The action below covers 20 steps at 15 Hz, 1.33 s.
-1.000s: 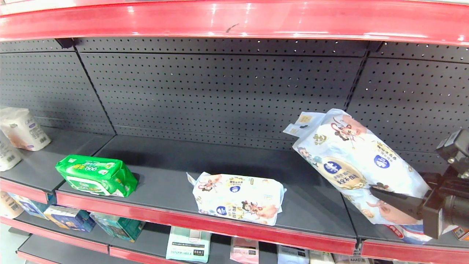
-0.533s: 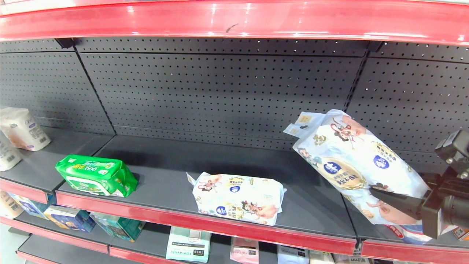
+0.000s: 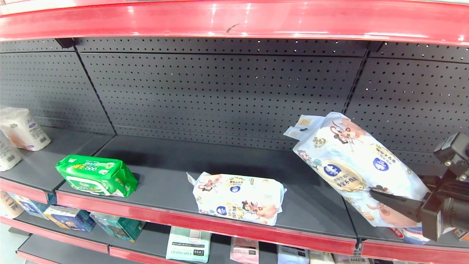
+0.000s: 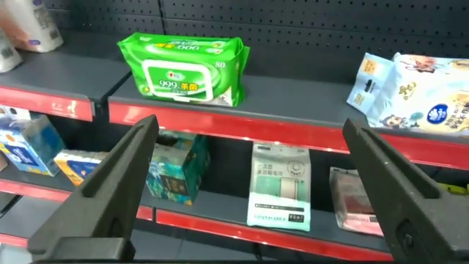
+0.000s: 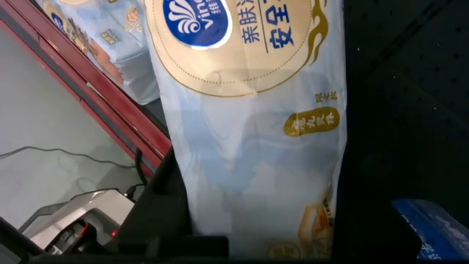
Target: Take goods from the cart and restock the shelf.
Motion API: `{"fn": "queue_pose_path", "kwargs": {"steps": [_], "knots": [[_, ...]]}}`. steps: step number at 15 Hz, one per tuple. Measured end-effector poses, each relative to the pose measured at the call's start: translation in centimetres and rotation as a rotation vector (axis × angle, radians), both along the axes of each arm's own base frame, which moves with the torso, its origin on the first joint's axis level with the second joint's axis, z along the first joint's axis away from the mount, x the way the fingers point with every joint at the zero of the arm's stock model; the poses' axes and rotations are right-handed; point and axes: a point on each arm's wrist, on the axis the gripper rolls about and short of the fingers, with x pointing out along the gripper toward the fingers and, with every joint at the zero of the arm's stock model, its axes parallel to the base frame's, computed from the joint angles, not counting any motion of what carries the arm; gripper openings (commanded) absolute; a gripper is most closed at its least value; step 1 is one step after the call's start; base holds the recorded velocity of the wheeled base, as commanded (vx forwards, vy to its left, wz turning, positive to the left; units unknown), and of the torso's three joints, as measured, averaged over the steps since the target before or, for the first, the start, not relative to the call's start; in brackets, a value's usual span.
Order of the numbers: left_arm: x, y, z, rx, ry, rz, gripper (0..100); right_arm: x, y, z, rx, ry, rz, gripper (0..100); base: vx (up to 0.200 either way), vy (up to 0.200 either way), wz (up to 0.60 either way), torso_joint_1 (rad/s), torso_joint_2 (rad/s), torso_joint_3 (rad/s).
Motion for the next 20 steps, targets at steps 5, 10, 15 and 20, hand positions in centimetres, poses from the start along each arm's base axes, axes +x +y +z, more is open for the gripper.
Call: {"fn": "queue_pose_path", "kwargs": {"steps": [5, 10, 15, 20], "knots": [[0.0, 0.0, 0.0, 0.002, -0.006, -0.001, 100, 0.5, 0.1, -0.1, -0.005, 0.012, 0.002, 0, 0.0, 0.0, 0.0, 0.0, 0.0, 0.0], [0.0, 0.0, 0.0, 0.002, -0.005, -0.002, 100, 1.8, 0.5, -0.4, -0.012, 0.038, 0.008, 0, 0.0, 0.0, 0.0, 0.0, 0.0, 0.0], [-0.1, 0.0, 0.0, 0.002, -0.006, -0.001, 100, 5.1, 1.1, -1.1, -0.007, 0.029, -0.01, 0, 0.0, 0.0, 0.0, 0.0, 0.0, 0.0], [-0.1, 0.0, 0.0, 0.002, -0.005, -0.002, 100, 8.7, 0.9, -2.1, -0.022, 0.082, -0.052, 0, 0.0, 0.0, 0.0, 0.0, 0.0, 0.0]]}}
